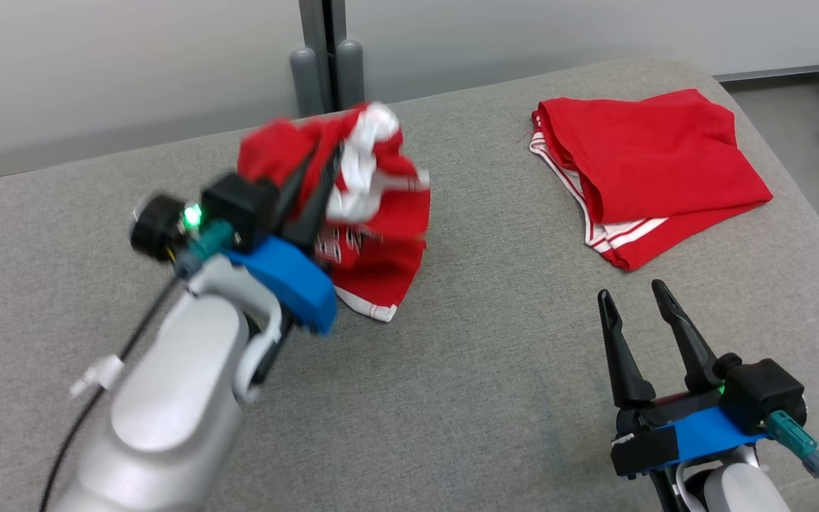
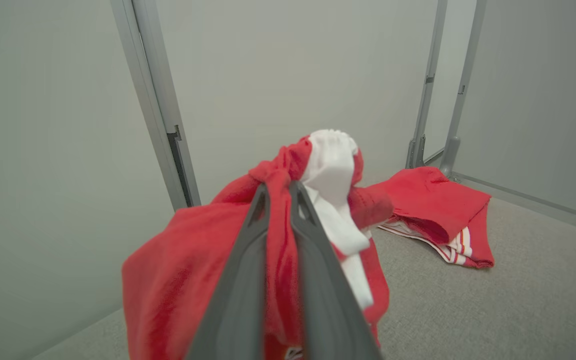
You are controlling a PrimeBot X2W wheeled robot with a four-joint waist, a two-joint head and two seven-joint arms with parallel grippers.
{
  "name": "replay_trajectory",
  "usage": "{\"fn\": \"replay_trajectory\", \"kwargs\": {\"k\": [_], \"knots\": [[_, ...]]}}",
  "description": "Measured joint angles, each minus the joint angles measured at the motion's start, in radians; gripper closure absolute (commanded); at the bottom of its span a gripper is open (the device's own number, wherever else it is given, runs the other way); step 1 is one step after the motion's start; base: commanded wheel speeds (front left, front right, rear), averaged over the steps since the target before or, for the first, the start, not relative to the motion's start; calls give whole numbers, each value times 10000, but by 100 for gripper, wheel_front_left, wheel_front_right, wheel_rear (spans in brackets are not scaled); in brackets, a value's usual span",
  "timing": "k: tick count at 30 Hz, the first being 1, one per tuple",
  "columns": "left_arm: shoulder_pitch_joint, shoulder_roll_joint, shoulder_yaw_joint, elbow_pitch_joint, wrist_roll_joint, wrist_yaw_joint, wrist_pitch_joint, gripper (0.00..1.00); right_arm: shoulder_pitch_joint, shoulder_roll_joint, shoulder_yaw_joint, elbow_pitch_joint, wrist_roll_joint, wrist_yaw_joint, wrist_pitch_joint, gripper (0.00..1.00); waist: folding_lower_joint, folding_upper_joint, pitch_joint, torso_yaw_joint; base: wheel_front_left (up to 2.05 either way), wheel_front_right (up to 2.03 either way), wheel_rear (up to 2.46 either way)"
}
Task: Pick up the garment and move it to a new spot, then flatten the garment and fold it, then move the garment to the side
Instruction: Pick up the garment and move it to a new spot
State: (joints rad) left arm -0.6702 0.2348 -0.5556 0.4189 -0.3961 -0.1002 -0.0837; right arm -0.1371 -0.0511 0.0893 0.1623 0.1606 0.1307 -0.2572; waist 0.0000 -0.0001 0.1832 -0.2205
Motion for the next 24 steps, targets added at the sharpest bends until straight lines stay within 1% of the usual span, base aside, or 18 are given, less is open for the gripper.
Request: {"fn": "replay_trajectory", "kwargs": {"k": [9, 10, 11, 12, 16, 19, 24], "knots": [[1861, -721, -675, 1315, -63, 261, -963, 100, -8, 4, -50, 288, -4, 0, -27, 0, 0, 0, -74, 317, 0, 0, 0], [1963, -773, -755, 1450, 15, 297, -1060, 66, -5, 4, -46, 320, -4, 0, -27, 0, 0, 0, -80, 361, 0, 0, 0], [2039, -823, -815, 1572, 46, 303, -1172, 46, 1, 6, -42, 359, -4, 0, -27, 0, 0, 0, -92, 402, 0, 0, 0], [2107, -890, -855, 1701, 46, 301, -1250, 0, 4, 6, -33, 391, -4, 0, -27, 0, 1, 0, -113, 442, 0, 0, 0], [2217, -1070, -911, 1808, 115, 322, -1611, 0, 8, 6, -33, 529, -8, 0, -38, 0, 0, 1, -217, 550, 0, 0, 0], [2228, -1028, -629, 1452, 293, 568, -1751, 0, 15, 8, -44, 608, -8, 0, -40, 0, 0, 2, -333, 610, 0, 0, 0], [2822, -754, 416, -196, 715, 976, -1781, 0, 162, 8, -115, 652, -4, 0, -44, 0, 0, 2, -535, 759, 0, 0, 0]]}}
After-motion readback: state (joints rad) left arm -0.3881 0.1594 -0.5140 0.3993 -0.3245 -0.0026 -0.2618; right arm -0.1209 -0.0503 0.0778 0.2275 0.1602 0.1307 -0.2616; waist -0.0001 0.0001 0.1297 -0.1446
